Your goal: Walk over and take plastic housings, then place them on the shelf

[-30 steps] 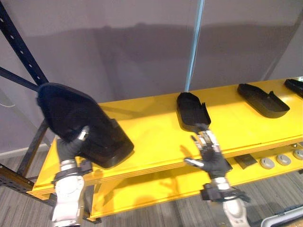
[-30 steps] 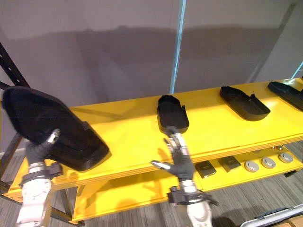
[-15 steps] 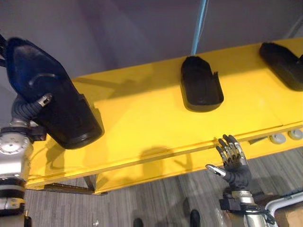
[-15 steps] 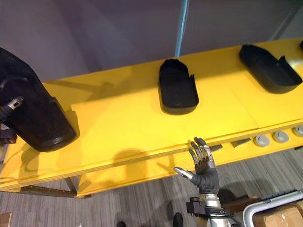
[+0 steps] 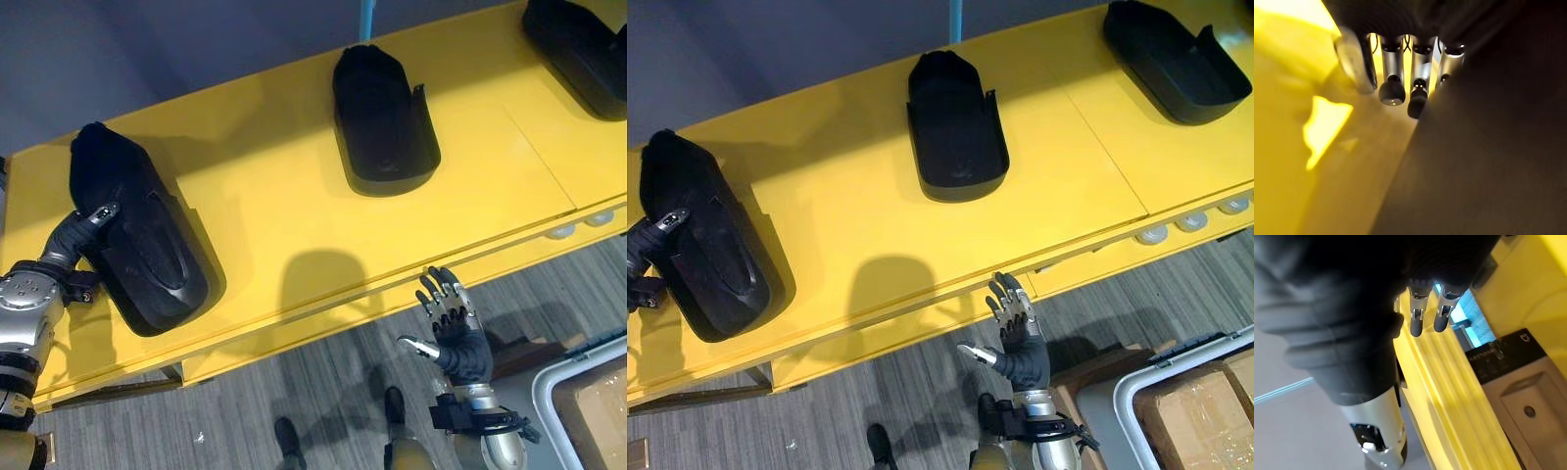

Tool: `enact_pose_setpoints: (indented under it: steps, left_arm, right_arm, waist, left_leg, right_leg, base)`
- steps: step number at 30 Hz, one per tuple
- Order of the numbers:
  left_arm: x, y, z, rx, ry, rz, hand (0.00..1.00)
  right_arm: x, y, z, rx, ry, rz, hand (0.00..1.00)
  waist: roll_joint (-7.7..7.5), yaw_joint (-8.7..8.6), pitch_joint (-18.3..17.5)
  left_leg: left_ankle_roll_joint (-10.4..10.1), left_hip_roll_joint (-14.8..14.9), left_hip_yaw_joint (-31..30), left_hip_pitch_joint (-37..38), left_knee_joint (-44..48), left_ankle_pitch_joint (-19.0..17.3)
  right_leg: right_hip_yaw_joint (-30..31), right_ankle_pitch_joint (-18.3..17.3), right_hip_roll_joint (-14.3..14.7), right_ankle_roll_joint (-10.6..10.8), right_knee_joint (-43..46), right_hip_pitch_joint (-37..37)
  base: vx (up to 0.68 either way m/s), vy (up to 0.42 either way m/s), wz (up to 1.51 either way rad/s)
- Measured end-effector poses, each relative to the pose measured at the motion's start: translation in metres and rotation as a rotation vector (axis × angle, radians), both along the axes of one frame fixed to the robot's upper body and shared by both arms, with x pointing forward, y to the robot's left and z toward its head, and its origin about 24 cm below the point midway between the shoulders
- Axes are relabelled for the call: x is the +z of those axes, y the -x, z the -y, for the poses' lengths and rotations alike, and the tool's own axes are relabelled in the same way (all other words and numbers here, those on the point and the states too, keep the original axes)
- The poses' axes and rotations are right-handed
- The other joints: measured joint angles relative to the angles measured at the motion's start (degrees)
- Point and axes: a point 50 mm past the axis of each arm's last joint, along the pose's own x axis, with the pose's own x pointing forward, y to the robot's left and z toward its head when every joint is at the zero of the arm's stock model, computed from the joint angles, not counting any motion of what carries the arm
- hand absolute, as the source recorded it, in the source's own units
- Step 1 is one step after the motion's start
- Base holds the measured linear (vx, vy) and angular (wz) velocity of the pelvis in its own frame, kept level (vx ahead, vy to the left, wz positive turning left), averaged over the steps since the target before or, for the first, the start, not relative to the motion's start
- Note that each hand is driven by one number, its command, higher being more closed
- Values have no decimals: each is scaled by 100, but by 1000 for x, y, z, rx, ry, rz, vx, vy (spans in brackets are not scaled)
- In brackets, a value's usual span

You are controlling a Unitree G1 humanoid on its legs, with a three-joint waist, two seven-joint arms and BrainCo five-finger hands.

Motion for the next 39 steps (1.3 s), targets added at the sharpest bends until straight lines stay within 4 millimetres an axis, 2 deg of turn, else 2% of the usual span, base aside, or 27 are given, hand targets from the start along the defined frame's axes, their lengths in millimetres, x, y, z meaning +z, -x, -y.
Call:
enact_pose_setpoints:
  steps: [2,3,7,9,15,18,21,24,25,27,28,29,31,33,34,35,36,38,39]
  left_arm:
    - [5,-1,0,3,-20,6,100]
    - [9,-2,-1,9,-41,3,0]
    - [22,-5,-5,45,-71,27,0]
    - [33,-4,-10,90,-99,53,0]
    - [40,-3,-20,177,-108,70,0]
    - [51,-5,-22,229,-77,116,0]
    - [55,-17,-7,212,15,196,0]
    - [75,-25,28,123,142,401,0]
    - [81,-23,35,108,166,466,0]
    - [101,-3,55,64,234,713,0]
    - [103,3,60,56,244,765,0]
    - [101,12,68,48,256,835,100]
    - [88,26,79,51,274,902,100]
    - [53,44,97,90,309,921,100]
    - [42,49,102,98,313,911,100]
    - [21,61,113,112,311,888,100]
    - [2,74,125,115,336,859,100]
    - [-19,87,141,107,367,803,100]
    - [-36,96,155,92,404,742,100]
  right_arm:
    - [0,0,-5,22,-5,0,0]
    - [0,1,-6,28,-7,-1,0]
    - [0,1,-7,36,-7,6,0]
    - [0,2,-12,56,-13,7,0]
    - [0,2,-15,77,-15,7,0]
    - [0,3,-15,78,-15,5,0]
    - [-1,3,-16,79,-14,4,0]
    - [-2,3,-16,77,-6,-3,0]
    - [-3,3,-16,75,9,-3,0]
    - [-5,4,-16,68,44,-9,0]
    - [-6,5,-16,67,53,-15,0]
    - [-12,7,-15,61,63,-42,0]
    - [-21,9,-14,53,91,-81,0]
    - [-26,13,-13,42,120,-105,0]
    - [-27,14,-13,39,120,-111,0]
    - [-28,15,-13,35,121,-117,0]
    - [-28,15,-14,33,119,-116,0]
    - [-28,15,-16,36,118,-115,0]
    - [-28,15,-17,39,115,-115,0]
  waist:
    - [-35,2,45]
    - [-37,-18,94]
    - [-83,-76,138]
    - [-166,-64,214]
    - [-221,-89,248]
    - [-276,-144,279]
    - [-295,-142,284]
    - [-302,-114,280]
    - [-304,-121,278]
    - [-316,-113,240]
    - [-305,-112,191]
    - [-276,-116,-33]
    - [-256,-72,-339]
    - [-178,-51,-709]
    - [-168,-39,-790]
    - [-159,36,-944]
    - [-157,80,-1002]
    - [-150,91,-1014]
    - [-143,102,-1051]
  left_leg:
    - [-8,3,50,-10,33,-7]
    - [-15,7,48,-8,40,-13]
    - [-43,32,90,-101,41,-42]
    - [-44,50,181,-106,52,-42]
    - [-54,120,314,-87,70,-48]
    - [-54,122,326,-56,78,-47]
    - [-54,120,298,42,76,-47]
    - [-51,120,161,235,30,-46]
    - [-51,120,139,301,2,-45]
    - [-50,105,79,561,-91,-44]
    - [-47,96,40,615,-128,-42]
    - [-38,93,-24,614,-177,-29]
    - [-37,94,-119,718,-263,-13]
    - [-57,90,-278,872,-394,11]
    - [-58,89,-311,892,-408,11]
    - [-57,88,-331,903,-423,11]
    - [-58,88,-357,930,-436,11]
    - [-68,88,-412,986,-471,22]
    - [-69,88,-439,974,-472,24]
  right_leg:
    - [94,-1,10,-1,56,-69]
    - [95,0,13,-2,77,-72]
    - [143,4,44,-7,176,-234]
    - [254,31,81,-40,218,-319]
    - [368,63,174,-83,226,-371]
    - [392,64,178,-84,242,-364]
    - [389,63,171,-84,236,-232]
    - [316,60,161,-82,168,47]
    - [270,57,161,-80,142,130]
    - [193,-16,145,-48,130,398]
    - [164,-36,139,-42,128,455]
    - [82,-72,131,-37,126,482]
    - [-15,-122,129,-41,91,624]
    - [-214,-148,115,-30,-61,910]
    - [-247,-152,113,-27,-89,963]
    - [-272,-151,113,-26,-153,1013]
    - [-306,-151,113,-26,-179,1065]
    - [-382,-151,111,-26,-236,1185]
    - [-393,-150,110,-25,-252,1190]
  base:
    - [-36,16,-13]
    - [-35,14,-2]
    - [-65,28,-5]
    - [-49,13,-17]
    - [-25,15,-12]
    - [-19,30,-4]
    - [-11,28,5]
    - [-17,48,16]
    - [-17,54,18]
    - [-13,63,14]
    - [5,61,22]
    - [45,45,26]
    - [74,41,30]
    - [73,43,36]
    - [63,45,24]
    - [56,35,16]
    - [48,34,16]
    - [11,23,16]
    - [-12,24,9]
